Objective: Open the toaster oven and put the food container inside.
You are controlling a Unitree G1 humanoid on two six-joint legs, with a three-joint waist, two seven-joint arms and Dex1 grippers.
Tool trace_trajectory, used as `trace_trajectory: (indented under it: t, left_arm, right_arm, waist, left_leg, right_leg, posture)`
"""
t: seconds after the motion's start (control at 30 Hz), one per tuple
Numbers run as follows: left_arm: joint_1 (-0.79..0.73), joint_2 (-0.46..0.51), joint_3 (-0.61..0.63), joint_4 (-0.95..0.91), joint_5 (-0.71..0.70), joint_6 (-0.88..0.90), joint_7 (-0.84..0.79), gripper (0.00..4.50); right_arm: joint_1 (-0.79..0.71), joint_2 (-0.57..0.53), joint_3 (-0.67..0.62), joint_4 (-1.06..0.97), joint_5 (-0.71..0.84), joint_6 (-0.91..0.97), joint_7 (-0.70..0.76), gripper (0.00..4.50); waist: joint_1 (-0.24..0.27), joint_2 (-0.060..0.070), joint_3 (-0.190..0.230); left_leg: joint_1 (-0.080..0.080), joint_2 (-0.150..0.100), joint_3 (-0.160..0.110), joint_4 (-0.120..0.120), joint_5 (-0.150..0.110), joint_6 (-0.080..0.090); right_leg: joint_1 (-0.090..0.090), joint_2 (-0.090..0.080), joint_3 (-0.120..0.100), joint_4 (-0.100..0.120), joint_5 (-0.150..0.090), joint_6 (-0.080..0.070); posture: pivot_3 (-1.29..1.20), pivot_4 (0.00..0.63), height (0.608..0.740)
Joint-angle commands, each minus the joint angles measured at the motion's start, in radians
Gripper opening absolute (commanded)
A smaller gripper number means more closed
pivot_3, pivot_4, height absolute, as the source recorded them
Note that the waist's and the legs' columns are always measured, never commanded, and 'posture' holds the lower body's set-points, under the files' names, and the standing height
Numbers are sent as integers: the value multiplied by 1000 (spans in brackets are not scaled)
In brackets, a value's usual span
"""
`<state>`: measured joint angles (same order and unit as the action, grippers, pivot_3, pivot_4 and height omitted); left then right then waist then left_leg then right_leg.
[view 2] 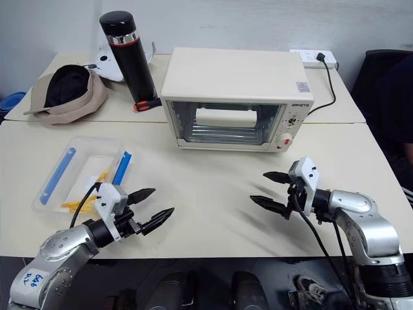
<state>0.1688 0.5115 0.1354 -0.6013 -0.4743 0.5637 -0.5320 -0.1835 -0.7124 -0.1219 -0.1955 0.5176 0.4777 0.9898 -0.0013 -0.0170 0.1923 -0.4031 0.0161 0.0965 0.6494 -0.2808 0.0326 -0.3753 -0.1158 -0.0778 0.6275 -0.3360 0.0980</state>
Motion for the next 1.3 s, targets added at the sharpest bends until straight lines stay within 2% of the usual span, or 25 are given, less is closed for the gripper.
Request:
trace_trajectory:
  t: [0.03, 0.23, 0.37, 0.5, 0.57, 0.63, 0.73, 0.9, 1.1, 1.3]
  left_arm:
    - [9, 2, -9, -13, 34, -20, 22, 4500]
    - [0, -28, 10, -29, -9, 8, 40, 4500]
    - [19, -70, 49, -78, -126, 49, 46, 4500]
    - [34, -44, 53, -123, -143, 73, 47, 4500]
    - [22, -31, 97, -151, -221, 108, 48, 4500]
    - [7, 4, 145, -186, -319, 149, 41, 4500]
    - [-27, 108, 227, -224, -463, 200, 10, 4500]
    - [-99, 280, 342, -187, -590, 235, -30, 4500]
    - [-155, 412, 419, -109, -635, 245, -87, 4500]
    - [-214, 448, 425, -38, -613, 230, -96, 4500]
  right_arm:
    - [-23, 7, -25, -11, 5, -22, -17, 4485]
    - [-46, 14, -10, 7, 13, -19, -9, 4485]
    - [-50, 6, -10, 4, 43, 15, 16, 4485]
    - [-70, 2, -9, 4, 62, 54, 24, 4485]
    - [-97, 9, -8, 15, 68, 69, 20, 4485]
    - [-132, 20, -13, 31, 80, 82, 16, 4485]
    - [-226, 43, -23, 94, 91, 98, -9, 4485]
    - [-353, 56, 0, 201, 53, 52, 17, 4485]
    - [-471, 93, 20, 270, 33, 16, 23, 4485]
    - [-497, 111, 5, 200, 97, 72, 30, 4485]
  waist:
    - [0, 0, 0]
    - [1, 0, 0]
    - [0, 0, 0]
    - [0, 0, 0]
    - [0, 0, 0]
    - [-1, 0, 0]
    - [-3, 0, 0]
    - [-3, 1, 0]
    - [-4, 1, 0]
    - [-5, 2, 0]
  left_leg:
    - [0, 0, 0, 0, 0, 0]
    - [0, 0, 0, 0, 0, 0]
    - [0, 0, 0, 0, 0, 0]
    - [0, 0, 0, 0, 0, 0]
    - [0, 0, 0, 1, 0, 0]
    - [0, 0, 0, 1, 0, 0]
    - [0, 0, -1, 1, 1, -1]
    - [0, 0, 0, 1, 1, -1]
    - [-1, 0, 0, 1, 1, -1]
    - [-1, 0, 0, 0, 1, -1]
  right_leg:
    - [0, 0, 0, 0, 0, 0]
    - [0, 0, 0, 0, 0, 0]
    - [0, 0, 0, 0, 0, 0]
    - [0, 0, 0, 0, 0, 0]
    - [0, 0, 0, 0, 0, 0]
    - [0, 0, 0, 1, 0, 0]
    - [0, 0, 0, 1, 0, 0]
    - [0, 0, 0, 0, 0, 0]
    - [0, 1, 0, 0, 0, 0]
    - [-1, 1, 0, 1, 0, 0]
  posture:
    - [0, 150, 740]
    - [0, 150, 740]
    - [0, 150, 740]
    - [0, 150, 740]
    - [0, 150, 740]
    - [0, 150, 740]
    - [0, 150, 740]
    - [0, 150, 740]
    - [0, 150, 740]
    - [0, 150, 740]
